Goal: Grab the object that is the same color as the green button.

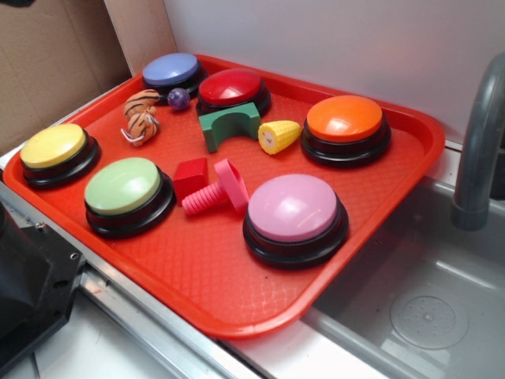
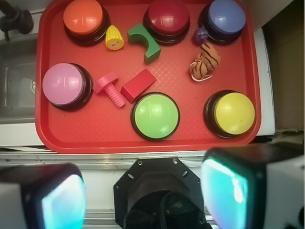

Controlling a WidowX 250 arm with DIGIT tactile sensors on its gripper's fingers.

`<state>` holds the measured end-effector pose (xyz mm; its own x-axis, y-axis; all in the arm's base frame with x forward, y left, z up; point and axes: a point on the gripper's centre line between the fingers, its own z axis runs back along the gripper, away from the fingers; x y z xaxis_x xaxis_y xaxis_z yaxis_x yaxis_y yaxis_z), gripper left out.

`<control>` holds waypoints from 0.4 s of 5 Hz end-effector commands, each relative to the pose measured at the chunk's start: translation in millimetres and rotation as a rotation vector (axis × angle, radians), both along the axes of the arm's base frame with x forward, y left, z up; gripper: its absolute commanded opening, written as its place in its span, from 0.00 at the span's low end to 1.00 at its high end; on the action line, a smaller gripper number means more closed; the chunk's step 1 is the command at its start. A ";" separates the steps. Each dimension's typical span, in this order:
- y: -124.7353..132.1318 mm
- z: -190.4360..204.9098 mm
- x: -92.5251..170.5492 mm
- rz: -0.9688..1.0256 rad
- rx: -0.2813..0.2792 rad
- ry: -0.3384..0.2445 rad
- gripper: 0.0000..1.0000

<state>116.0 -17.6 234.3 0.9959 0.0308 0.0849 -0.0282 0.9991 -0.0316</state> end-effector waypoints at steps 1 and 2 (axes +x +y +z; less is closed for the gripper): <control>0.0 0.0 0.0 0.000 0.000 0.000 1.00; 3.1 -15.3 21.9 0.015 0.048 -0.073 1.00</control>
<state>133.5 -13.7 215.8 0.9899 0.0413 0.1357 -0.0430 0.9990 0.0102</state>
